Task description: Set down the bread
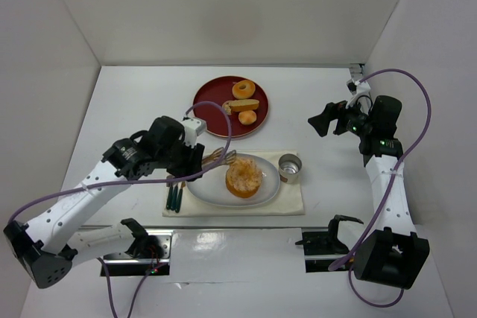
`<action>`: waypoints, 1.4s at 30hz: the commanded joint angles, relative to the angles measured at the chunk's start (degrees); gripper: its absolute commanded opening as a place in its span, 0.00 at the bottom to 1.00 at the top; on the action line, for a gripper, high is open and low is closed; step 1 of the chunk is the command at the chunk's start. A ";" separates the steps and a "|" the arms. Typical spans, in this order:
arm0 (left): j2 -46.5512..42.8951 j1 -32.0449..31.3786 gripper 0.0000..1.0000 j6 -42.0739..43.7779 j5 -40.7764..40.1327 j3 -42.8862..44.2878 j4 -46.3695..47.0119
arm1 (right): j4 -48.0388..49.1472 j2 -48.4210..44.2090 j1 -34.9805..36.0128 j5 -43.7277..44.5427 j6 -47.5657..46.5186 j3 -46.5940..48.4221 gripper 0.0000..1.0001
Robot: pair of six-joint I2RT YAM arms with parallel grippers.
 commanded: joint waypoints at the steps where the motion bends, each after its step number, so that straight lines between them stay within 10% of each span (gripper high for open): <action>1: -3.53 -0.06 0.58 -1.29 -1.94 5.82 0.35 | 0.90 -0.97 -0.32 0.09 -0.83 1.73 1.00; 10: -4.07 -0.06 0.50 -2.79 -13.08 14.35 -2.21 | 0.90 -0.97 -0.32 -0.44 -0.83 1.73 1.00; 20: 0.41 12.30 0.01 -3.05 -25.15 9.09 11.31 | 0.90 -0.97 -0.32 -1.49 -0.83 1.73 1.00; 30: 7.88 32.62 0.02 -0.51 -22.68 -3.12 29.68 | 0.90 -1.50 -0.32 -2.02 -0.83 1.73 1.00; 42: 24.92 35.27 0.13 3.98 -30.68 -8.06 40.50 | 0.37 -1.50 -0.32 -2.55 -0.83 1.73 1.00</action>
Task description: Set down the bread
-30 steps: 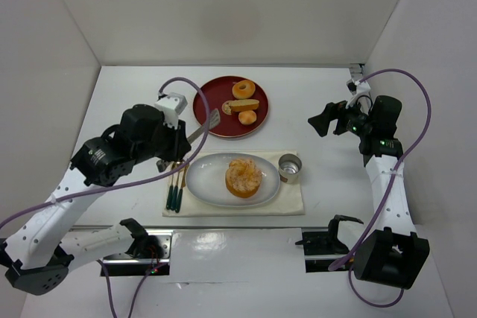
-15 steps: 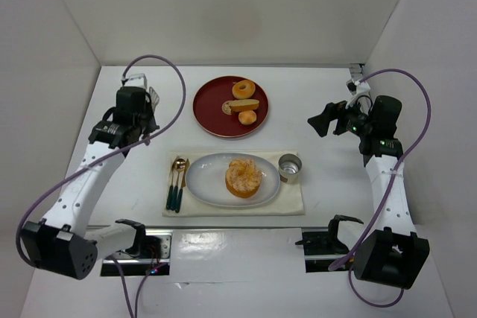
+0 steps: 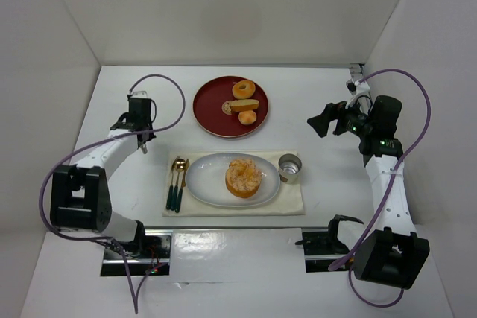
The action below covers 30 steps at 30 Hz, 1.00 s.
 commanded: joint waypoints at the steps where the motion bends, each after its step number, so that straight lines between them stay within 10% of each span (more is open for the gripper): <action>1: 3.51 0.46 0.15 2.16 -4.08 1.74 5.75 | 0.46 -1.48 -0.32 -1.17 -0.83 1.73 1.00; 30: 10.30 2.04 0.94 2.08 -1.19 4.29 2.94 | 0.46 -0.95 -0.32 -1.17 -0.83 1.73 1.00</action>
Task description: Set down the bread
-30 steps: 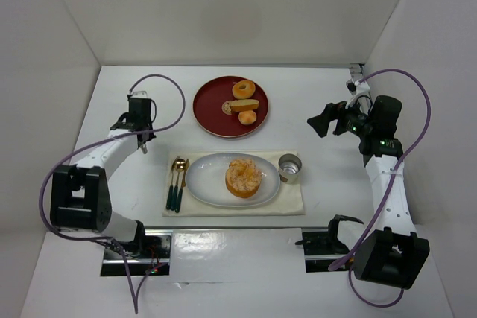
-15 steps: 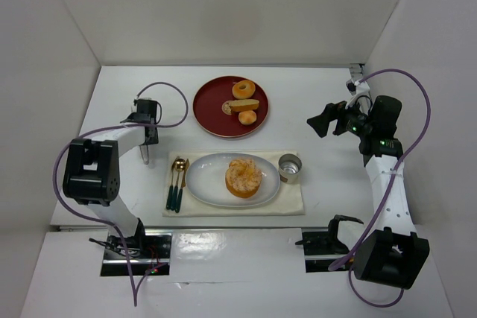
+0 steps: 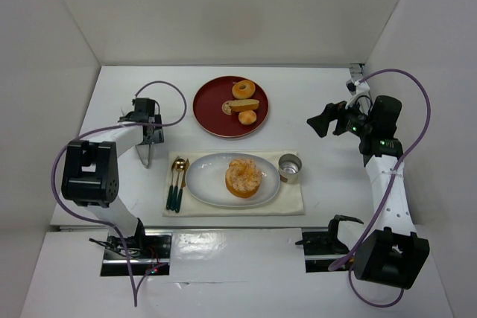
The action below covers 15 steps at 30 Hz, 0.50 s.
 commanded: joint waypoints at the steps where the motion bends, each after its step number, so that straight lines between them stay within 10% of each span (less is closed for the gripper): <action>1: -6.29 -0.36 1.00 -0.89 1.83 1.49 0.41 | 0.46 -0.95 -0.32 -1.28 -0.83 1.73 1.00; 15: -25.89 -7.57 1.00 -2.83 10.52 2.54 -2.22 | 2.04 -0.95 -0.32 3.89 3.46 1.73 1.00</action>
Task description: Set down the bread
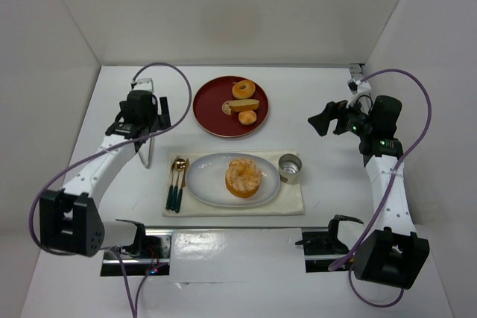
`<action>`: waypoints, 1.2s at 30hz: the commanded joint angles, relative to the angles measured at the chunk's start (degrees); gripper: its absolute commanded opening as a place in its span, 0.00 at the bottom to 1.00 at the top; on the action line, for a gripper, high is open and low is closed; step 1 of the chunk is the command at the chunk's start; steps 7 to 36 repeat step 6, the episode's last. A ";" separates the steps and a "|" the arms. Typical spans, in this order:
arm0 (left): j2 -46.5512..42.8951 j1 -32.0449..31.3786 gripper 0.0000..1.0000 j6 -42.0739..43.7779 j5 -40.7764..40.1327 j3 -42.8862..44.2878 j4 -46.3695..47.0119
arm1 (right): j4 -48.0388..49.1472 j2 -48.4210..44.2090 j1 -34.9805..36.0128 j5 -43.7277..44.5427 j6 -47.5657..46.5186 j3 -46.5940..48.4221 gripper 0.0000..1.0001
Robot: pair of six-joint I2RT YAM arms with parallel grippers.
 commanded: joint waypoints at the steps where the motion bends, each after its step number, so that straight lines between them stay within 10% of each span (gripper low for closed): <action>1: -6.86 -3.29 1.00 -0.47 7.42 2.46 0.09 | 3.52 -1.56 -0.32 3.13 3.36 1.12 1.00; 6: -15.57 -7.34 1.00 1.73 17.36 -0.88 3.16 | 2.13 0.28 -0.32 6.56 10.05 3.75 1.00; 36: -15.57 -7.34 1.00 1.73 17.36 -0.88 3.16 | 2.13 0.28 -0.32 6.56 10.05 3.75 1.00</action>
